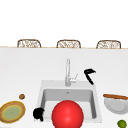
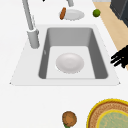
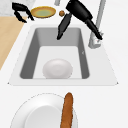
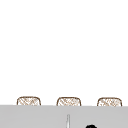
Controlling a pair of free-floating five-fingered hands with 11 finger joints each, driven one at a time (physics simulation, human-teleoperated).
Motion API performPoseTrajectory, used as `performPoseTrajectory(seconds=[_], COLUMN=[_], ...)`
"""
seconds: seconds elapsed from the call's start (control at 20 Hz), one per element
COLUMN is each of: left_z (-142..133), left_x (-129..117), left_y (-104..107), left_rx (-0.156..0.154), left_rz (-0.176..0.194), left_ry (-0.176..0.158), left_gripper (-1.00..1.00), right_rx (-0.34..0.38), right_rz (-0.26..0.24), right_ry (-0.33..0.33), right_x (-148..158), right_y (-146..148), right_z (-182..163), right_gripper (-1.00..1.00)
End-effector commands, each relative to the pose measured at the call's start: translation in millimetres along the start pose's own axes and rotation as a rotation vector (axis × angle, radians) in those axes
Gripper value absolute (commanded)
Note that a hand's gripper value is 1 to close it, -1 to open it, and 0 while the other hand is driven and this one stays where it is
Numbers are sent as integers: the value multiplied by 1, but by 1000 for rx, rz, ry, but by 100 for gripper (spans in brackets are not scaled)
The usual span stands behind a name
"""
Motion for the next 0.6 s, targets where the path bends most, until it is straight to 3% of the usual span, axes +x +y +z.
performPoseTrajectory(seconds=[0.0, 0.55], left_z=[0, 0], left_x=[0, 0], left_y=[0, 0], left_rx=[0, 0], left_rz=[0, 0], left_ry=[0, 0], left_gripper=[0, 0], right_rx=[5, -9], right_rz=[-24, -59], right_ry=[-16, -36], right_x=[-20, -72], right_y=[26, 104], right_z=[2, -3], right_gripper=[-100, -100])
